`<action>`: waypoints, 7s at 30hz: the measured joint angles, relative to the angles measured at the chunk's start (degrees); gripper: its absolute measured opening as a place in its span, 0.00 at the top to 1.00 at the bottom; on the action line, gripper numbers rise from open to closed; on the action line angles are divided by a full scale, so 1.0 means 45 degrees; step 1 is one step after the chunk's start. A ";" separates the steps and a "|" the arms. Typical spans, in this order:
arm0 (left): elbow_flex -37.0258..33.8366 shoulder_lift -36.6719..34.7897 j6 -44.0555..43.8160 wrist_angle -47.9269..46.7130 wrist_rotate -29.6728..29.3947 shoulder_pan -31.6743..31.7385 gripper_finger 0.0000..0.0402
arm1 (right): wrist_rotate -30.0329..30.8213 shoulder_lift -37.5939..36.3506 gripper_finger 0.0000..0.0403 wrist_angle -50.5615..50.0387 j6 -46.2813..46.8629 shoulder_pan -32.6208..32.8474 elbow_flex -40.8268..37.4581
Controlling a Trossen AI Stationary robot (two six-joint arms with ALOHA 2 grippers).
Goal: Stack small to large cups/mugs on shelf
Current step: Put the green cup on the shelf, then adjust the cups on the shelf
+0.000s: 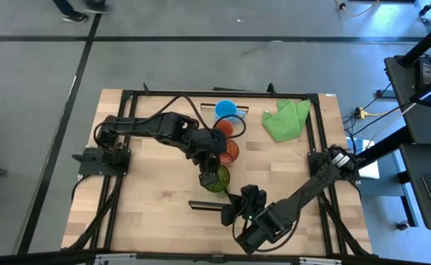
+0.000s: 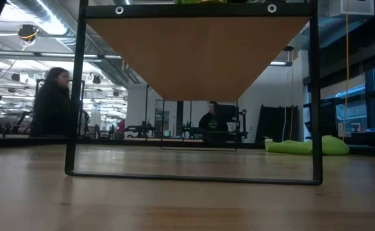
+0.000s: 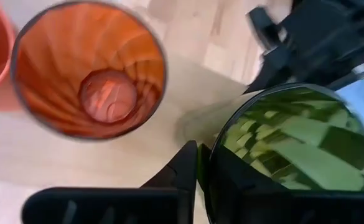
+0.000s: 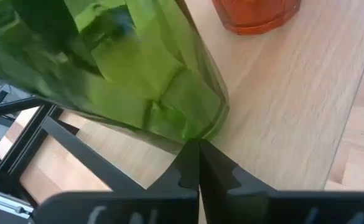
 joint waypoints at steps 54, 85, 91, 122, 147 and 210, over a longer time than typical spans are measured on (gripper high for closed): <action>0.0029 -0.0039 0.0447 0.0045 0.0406 -0.0125 0.86 | 0.0141 0.0019 0.99 0.0723 -0.0038 0.0379 -0.0019; 0.1145 -0.0564 0.0661 -0.2824 -0.0510 0.0034 0.86 | 0.0150 -0.0065 0.98 0.0606 -0.0058 0.0548 -0.0010; 0.1009 -0.0846 0.1260 -0.2642 -0.2143 -0.1049 0.86 | 0.0447 -0.0831 0.98 -0.0241 0.0043 0.0921 -0.0005; -0.9164 -0.4299 -0.1367 0.5374 -0.3990 -0.2108 0.86 | 0.0861 -0.2108 1.00 -0.0206 0.0228 0.1059 -0.0005; -1.0618 -0.4289 -0.0397 0.8037 -0.2938 -0.1715 0.86 | -0.0199 -0.2093 0.99 -0.0239 0.0104 0.0656 -0.0005; -1.6492 -1.0498 0.1592 1.2462 0.2046 0.2049 0.86 | 0.0381 -1.1797 1.00 1.2600 -0.4663 -0.0831 -1.3390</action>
